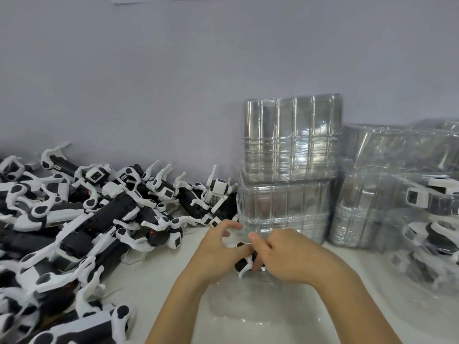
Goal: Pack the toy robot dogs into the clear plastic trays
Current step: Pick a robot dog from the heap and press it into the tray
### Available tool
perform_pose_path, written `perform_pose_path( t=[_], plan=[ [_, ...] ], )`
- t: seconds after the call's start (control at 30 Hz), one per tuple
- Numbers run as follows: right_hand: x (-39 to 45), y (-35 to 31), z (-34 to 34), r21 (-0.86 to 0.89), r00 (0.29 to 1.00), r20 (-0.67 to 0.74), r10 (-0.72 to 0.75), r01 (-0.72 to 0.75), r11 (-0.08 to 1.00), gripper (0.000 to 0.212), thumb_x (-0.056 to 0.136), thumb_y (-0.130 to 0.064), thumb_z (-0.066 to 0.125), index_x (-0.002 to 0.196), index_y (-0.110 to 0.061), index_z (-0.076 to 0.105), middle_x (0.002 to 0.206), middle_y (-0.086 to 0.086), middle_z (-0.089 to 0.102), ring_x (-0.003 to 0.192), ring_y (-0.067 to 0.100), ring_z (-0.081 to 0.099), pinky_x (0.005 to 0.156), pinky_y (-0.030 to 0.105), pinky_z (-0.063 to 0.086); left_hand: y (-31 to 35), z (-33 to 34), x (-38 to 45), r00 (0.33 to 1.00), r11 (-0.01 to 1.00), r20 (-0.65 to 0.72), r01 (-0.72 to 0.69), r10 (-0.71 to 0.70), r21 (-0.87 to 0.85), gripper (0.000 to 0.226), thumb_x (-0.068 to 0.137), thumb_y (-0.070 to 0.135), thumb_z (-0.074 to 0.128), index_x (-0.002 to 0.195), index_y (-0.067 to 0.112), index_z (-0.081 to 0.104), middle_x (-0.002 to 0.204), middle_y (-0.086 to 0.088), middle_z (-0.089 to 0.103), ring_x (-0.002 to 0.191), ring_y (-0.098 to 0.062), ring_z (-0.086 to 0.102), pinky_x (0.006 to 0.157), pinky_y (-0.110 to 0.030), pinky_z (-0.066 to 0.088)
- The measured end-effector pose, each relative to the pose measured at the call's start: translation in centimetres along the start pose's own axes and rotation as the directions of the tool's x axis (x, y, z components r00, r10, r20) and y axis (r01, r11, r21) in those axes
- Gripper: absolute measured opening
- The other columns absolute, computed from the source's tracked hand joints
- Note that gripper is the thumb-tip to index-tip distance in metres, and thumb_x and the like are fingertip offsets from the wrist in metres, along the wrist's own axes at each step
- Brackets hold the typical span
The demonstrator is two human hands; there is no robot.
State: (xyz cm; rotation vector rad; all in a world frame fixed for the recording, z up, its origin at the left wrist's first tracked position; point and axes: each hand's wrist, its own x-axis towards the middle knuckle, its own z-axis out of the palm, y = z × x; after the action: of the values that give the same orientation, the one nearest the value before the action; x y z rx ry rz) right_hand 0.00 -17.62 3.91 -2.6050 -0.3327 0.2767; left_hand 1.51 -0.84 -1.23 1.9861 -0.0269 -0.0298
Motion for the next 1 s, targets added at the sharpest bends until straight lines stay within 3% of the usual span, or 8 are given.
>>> perform_pose_path(
  t=[0.1, 0.2, 0.43, 0.53, 0.67, 0.73, 0.87, 1.0],
  plan=[
    [0.2, -0.4, 0.9, -0.034, 0.998, 0.009, 0.064, -0.064, 0.997, 0.074, 0.103, -0.055, 0.008, 0.101, -0.021, 0.074, 0.113, 0.003, 0.069, 0.112, 0.02, 0.058, 0.105, 0.041, 0.044, -0.2, 0.0, 0.0, 1.0, 0.999, -0.005, 0.006, -0.006, -0.032, 0.036, 0.082, 0.033, 0.076, 0.111, 0.046, 0.059, 0.122, 0.011, 0.048, 0.101, 0.008, 0.046, 0.068, -0.015, 0.039],
    [0.4, -0.8, 1.3, -0.099, 0.996, 0.022, 0.086, -0.084, 0.992, 0.059, 0.105, -0.049, 0.01, 0.095, -0.02, 0.061, 0.121, 0.012, 0.064, 0.124, 0.029, 0.049, 0.105, 0.045, 0.042, -0.2, 0.0, 0.0, 1.0, 0.999, -0.01, 0.014, -0.014, -0.031, 0.037, 0.081, 0.032, 0.075, 0.11, 0.047, 0.059, 0.122, 0.011, 0.048, 0.101, 0.008, 0.045, 0.069, -0.015, 0.039],
    [0.7, -0.4, 0.8, -0.118, 0.998, -0.005, 0.069, -0.069, 0.991, 0.043, 0.106, -0.035, 0.022, 0.074, -0.018, 0.045, 0.079, 0.0, 0.051, 0.071, 0.013, 0.046, 0.06, 0.025, 0.034, 0.0, 0.4, -0.1, 0.999, 0.999, -0.034, -0.003, 0.004, 0.032, 0.037, 0.08, 0.034, 0.077, 0.112, 0.043, 0.06, 0.122, 0.009, 0.05, 0.11, 0.002, 0.047, 0.075, -0.01, 0.035],
    [0.3, 0.5, -0.6, -0.023, 1.0, 0.02, -0.003, 0.003, 1.0, 0.048, 0.104, -0.041, 0.038, 0.078, -0.016, 0.07, 0.059, -0.007, 0.05, 0.054, 0.008, 0.045, 0.053, 0.023, 0.037, 0.3, 0.3, -0.1, 0.998, 0.992, -0.052, -0.022, 0.029, 0.127, 0.038, 0.081, 0.038, 0.076, 0.115, 0.043, 0.058, 0.123, 0.011, 0.049, 0.12, -0.008, 0.046, 0.091, -0.022, 0.04],
    [-0.4, 3.3, -2.6, 0.137, 0.988, -0.156, -0.022, 0.044, 0.99, 0.005, 0.092, -0.035, 0.067, 0.088, -0.033, 0.068, 0.074, -0.012, 0.056, 0.062, 0.002, 0.05, 0.057, 0.015, 0.038, 1.9, 0.7, -0.5, 0.972, 0.847, -0.149, -0.08, 0.184, 0.525, 0.041, 0.083, 0.05, 0.066, 0.122, 0.048, 0.052, 0.123, 0.013, 0.043, 0.125, -0.016, 0.039, 0.103, -0.036, 0.033],
    [-0.7, 4.6, -2.7, 0.171, 0.99, -0.133, 0.042, -0.019, 0.985, 0.01, 0.09, -0.031, 0.072, 0.094, -0.032, 0.063, 0.084, -0.005, 0.052, 0.069, 0.008, 0.048, 0.061, 0.019, 0.04, 2.8, 2.0, -0.9, 0.963, 0.774, -0.144, -0.09, 0.228, 0.627, 0.05, 0.084, 0.059, 0.061, 0.13, 0.047, 0.045, 0.132, 0.011, 0.038, 0.131, -0.021, 0.035, 0.102, -0.038, 0.03],
    [-0.7, 5.3, -2.5, 0.235, 0.99, -0.101, 0.097, -0.071, 0.97, 0.016, 0.089, -0.033, 0.074, 0.099, -0.031, 0.062, 0.093, -0.002, 0.05, 0.077, 0.011, 0.049, 0.065, 0.022, 0.042, 3.2, 4.6, -1.5, 0.997, 0.725, -0.059, 0.012, 0.04, 0.688, 0.087, 0.073, 0.072, 0.062, 0.143, 0.055, 0.014, 0.163, 0.003, 0.006, 0.151, -0.04, -0.008, 0.119, -0.055, 0.009],
    [-0.1, 5.1, -1.9, 0.251, 0.983, -0.116, 0.143, -0.111, 0.962, 0.015, 0.09, -0.03, 0.072, 0.1, -0.03, 0.061, 0.095, -0.009, 0.049, 0.085, 0.008, 0.052, 0.064, 0.02, 0.04, 3.5, 4.5, -1.2, 0.988, 0.689, -0.067, 0.144, -0.137, 0.71, 0.105, 0.068, 0.067, 0.073, 0.142, 0.058, -0.001, 0.165, -0.004, -0.01, 0.149, -0.048, -0.016, 0.117, -0.064, 0.001]
  ],
)
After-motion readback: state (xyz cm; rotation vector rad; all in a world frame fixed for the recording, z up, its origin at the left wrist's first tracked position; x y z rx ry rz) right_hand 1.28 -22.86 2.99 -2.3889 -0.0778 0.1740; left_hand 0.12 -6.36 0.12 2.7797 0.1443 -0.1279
